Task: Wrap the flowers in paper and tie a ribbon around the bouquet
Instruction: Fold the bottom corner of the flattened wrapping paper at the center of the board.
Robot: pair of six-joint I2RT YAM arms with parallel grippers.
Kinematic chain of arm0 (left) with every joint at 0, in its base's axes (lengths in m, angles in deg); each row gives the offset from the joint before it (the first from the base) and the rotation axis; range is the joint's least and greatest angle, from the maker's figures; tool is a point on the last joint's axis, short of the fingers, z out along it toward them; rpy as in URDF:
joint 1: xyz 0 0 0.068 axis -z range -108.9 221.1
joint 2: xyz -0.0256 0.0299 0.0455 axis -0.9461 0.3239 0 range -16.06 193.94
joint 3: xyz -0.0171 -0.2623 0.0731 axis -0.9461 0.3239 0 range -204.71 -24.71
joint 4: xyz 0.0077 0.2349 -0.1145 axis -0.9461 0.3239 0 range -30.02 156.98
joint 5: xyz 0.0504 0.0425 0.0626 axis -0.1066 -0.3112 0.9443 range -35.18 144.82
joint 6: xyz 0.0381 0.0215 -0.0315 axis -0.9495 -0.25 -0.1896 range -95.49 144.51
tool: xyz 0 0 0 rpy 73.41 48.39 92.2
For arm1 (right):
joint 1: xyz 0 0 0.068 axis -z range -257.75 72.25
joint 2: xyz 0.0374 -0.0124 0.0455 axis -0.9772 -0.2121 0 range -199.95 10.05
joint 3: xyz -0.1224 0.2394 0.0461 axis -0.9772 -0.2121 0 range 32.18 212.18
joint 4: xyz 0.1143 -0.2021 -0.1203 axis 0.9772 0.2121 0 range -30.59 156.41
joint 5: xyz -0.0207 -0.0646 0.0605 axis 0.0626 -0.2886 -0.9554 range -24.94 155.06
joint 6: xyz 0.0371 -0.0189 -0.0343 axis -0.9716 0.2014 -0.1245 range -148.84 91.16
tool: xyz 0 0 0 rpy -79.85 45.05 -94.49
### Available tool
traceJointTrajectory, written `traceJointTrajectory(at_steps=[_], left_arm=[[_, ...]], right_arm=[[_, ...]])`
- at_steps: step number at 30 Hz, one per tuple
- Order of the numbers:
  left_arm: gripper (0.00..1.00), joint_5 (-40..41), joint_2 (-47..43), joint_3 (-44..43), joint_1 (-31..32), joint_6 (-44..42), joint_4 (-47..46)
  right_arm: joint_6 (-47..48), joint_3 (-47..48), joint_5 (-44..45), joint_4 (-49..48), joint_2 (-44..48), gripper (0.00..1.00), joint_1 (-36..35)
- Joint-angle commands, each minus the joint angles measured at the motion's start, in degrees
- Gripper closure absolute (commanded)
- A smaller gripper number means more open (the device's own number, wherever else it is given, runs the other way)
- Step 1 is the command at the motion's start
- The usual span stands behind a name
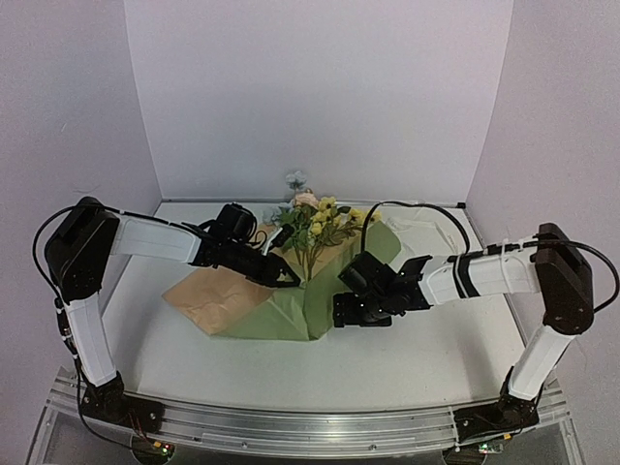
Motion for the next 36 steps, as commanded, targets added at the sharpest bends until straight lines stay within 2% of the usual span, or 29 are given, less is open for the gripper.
traceJointTrajectory(at_steps=[1,7,10,13,19,24,36], left_arm=[[0.71,-1.59,-2.55,-2.27,0.07,-0.69,-1.77],[0.95,-5.71,-3.49,-4.31,0.19,-2.07,-0.40],[0.98,-7.71,-4.38,-5.26,1.21,-3.50,1.20],[0.98,-8.31,-4.96,-6.89,3.22,-5.71,4.27],[0.99,-5.32,-5.19,-9.88,8.46,-10.76,12.46],[0.98,-0.78,-7.50,-7.41,11.17,-12.87,16.01],[0.98,7.25,-9.29,-3.97,15.57,-14.42,19.08]], right_arm=[[-2.58,-2.08,1.73,1.01,2.79,0.21,0.43],[-0.59,-0.43,5.47,3.34,11.90,0.20,0.54],[1.37,4.33,8.67,6.35,14.65,0.20,1.47],[2.23,8.46,8.11,7.55,14.71,0.20,4.34],[2.84,16.63,2.06,8.47,10.28,0.21,11.25],[2.79,23.49,-5.15,8.83,4.43,0.22,17.01],[4.93,47.36,-15.08,15.37,-16.73,0.24,17.81]])
